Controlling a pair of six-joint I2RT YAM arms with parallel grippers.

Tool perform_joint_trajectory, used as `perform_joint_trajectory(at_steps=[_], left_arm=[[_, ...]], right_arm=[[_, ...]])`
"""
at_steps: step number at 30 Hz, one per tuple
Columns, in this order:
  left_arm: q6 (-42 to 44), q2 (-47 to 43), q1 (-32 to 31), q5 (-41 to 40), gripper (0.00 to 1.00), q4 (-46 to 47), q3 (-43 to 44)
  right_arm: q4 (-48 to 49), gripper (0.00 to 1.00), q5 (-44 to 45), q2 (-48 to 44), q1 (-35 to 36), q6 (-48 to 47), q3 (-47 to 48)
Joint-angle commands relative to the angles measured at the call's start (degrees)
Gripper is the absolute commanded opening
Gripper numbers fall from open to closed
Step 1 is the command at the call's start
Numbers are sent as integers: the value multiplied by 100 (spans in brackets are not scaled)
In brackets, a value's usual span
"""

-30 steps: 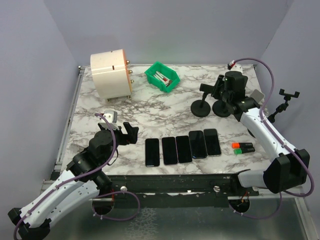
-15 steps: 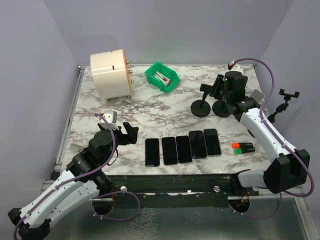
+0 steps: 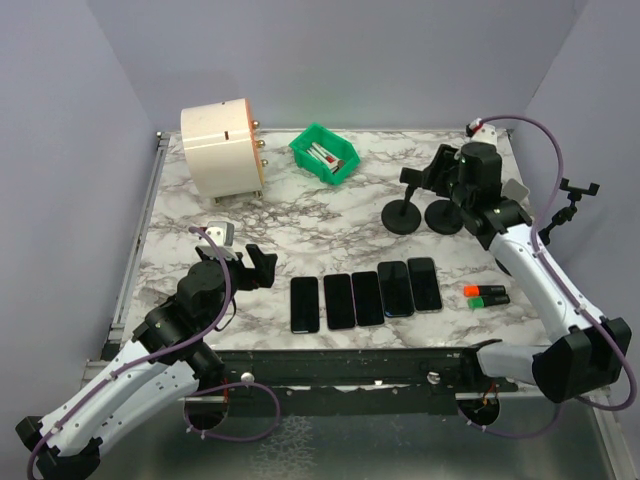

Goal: Remove the phone from the phone stand
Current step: Move the phone stand to the center of the board, then adjust the phone at the center of the board.

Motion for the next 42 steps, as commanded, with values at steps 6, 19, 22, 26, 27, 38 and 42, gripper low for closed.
perform_joint_trajectory(at_steps=[6, 19, 22, 26, 27, 38, 42], left_arm=[[-535, 85, 32, -849, 99, -299, 36], [-3651, 697, 24, -2055, 99, -998, 54], [-3886, 846, 18, -1761, 99, -1058, 162], [-3653, 1297, 15, -1105, 99, -1081, 604], [-3448, 1441, 15, -950, 99, -1092, 790], [-113, 2020, 15, 553, 99, -1080, 1600], [-19, 1491, 15, 709, 99, -821, 1405]], right_arm=[[546, 58, -9, -1326, 193, -489, -658], [336, 98, 1567, -2584, 596, 1265, -1309], [44, 100, 1473, -2615, 596, 1547, -1222], [-207, 100, 1080, -2711, 596, 1519, -1122], [-311, 100, 942, -2712, 596, 1441, -1063], [-284, 100, -607, -3260, 596, 69, -1680], [-198, 99, -738, -3022, 596, -114, -1807]])
